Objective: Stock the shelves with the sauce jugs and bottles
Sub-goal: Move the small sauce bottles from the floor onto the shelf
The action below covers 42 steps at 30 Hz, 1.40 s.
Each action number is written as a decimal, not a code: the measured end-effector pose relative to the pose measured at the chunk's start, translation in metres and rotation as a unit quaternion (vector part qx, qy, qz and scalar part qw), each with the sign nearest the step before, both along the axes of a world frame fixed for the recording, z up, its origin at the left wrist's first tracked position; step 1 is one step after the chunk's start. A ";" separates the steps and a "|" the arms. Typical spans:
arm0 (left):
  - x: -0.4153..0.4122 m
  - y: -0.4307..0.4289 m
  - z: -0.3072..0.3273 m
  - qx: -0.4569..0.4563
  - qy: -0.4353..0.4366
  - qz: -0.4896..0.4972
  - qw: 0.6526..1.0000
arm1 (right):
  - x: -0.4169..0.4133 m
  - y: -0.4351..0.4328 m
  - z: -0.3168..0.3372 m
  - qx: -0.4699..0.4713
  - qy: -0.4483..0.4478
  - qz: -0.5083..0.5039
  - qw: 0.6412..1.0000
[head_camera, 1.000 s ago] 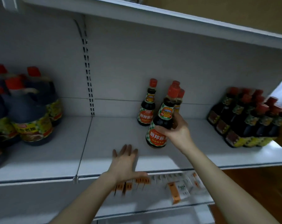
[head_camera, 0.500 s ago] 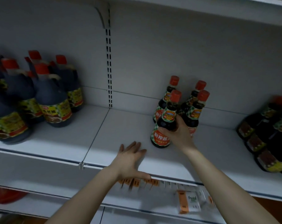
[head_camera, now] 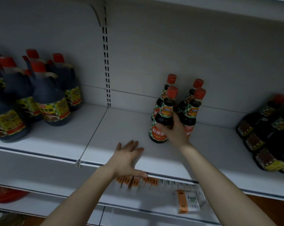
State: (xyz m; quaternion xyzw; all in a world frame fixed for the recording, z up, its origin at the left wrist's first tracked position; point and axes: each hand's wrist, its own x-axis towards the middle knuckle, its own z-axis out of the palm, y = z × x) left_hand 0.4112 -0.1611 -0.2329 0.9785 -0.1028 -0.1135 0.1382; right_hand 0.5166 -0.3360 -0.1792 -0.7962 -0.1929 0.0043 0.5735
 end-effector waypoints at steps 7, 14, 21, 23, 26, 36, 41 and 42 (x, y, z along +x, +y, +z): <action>0.000 0.000 0.000 0.001 0.001 0.000 1.000 | 0.014 0.010 0.001 0.013 0.031 -0.014 0.999; 0.000 0.001 0.000 0.001 -0.002 -0.002 1.000 | 0.019 0.013 -0.004 0.004 0.033 -0.024 0.999; 0.001 0.001 -0.002 -0.004 -0.003 0.002 1.000 | 0.005 0.017 -0.022 0.002 -0.020 -0.095 0.995; 0.001 0.001 -0.002 -0.002 -0.005 0.003 1.000 | -0.003 0.020 -0.035 -0.015 -0.008 -0.148 0.989; 0.001 0.001 -0.002 -0.001 -0.005 0.005 1.000 | -0.015 0.018 -0.054 0.008 0.033 -0.172 0.985; 0.001 0.001 -0.003 -0.006 -0.004 0.008 1.000 | -0.014 0.021 -0.062 -0.040 0.078 -0.240 0.967; 0.001 0.001 -0.003 -0.007 -0.005 0.010 1.000 | -0.014 0.025 -0.065 -0.062 0.061 -0.245 0.966; 0.001 0.000 -0.003 -0.006 -0.007 0.009 1.000 | -0.014 0.025 -0.065 -0.067 0.057 -0.245 0.966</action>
